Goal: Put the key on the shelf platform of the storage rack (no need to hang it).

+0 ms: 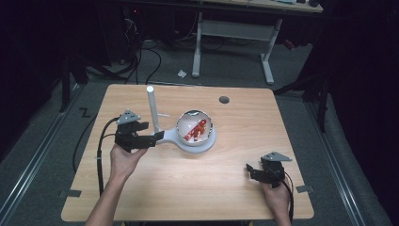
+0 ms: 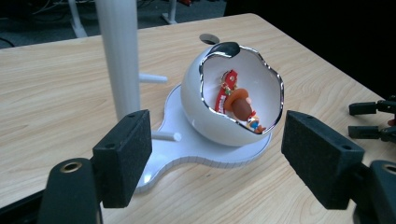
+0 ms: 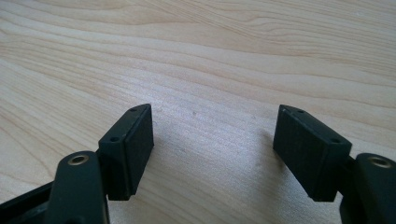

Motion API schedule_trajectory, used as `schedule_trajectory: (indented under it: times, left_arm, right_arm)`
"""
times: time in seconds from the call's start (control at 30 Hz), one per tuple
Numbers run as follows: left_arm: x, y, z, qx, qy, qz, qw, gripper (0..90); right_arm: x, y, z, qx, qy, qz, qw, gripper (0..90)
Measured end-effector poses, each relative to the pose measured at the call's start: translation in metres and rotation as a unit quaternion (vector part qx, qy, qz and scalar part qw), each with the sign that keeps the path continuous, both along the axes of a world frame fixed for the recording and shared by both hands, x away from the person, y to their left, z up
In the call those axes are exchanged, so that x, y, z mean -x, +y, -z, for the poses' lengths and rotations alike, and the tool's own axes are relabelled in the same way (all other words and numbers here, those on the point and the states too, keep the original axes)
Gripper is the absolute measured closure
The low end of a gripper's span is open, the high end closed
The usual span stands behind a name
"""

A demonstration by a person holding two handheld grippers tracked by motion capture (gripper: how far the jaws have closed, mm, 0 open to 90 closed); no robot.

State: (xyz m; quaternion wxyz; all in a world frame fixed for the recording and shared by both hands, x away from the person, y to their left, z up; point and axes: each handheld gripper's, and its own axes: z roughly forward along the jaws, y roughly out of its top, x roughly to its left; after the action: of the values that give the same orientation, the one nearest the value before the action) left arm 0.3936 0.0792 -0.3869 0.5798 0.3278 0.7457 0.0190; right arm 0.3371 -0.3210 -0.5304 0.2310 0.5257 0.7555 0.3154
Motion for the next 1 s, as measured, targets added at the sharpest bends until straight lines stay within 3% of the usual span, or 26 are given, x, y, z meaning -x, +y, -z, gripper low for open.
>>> schedule_trajectory:
  times: [0.1,0.2,0.47,0.73,1.0]
  left_arm:
    - [0.002,0.003,0.0,0.006,0.008,-0.008,0.9999,25.0]
    - [0.004,0.009,0.001,0.002,-0.001,-0.006,1.0,24.8]
    - [0.012,0.025,0.004,0.01,0.0,-0.021,0.9997,24.9]
    - [0.018,0.045,0.011,0.027,0.0,-0.036,0.999,26.1]
    - [0.02,0.051,0.018,0.039,0.006,-0.048,0.9981,26.6]
  right_arm:
    - [0.0,0.0,0.0,-0.001,0.0,0.001,1.0,29.1]
    - [0.0,0.0,0.0,0.0,0.0,0.001,1.0,29.1]
    - [0.0,0.0,0.0,0.0,0.0,0.0,1.0,29.1]
    - [0.0,0.0,0.0,0.0,0.0,0.001,1.0,29.1]
    - [0.0,0.0,0.0,0.0,0.0,0.0,1.0,29.1]
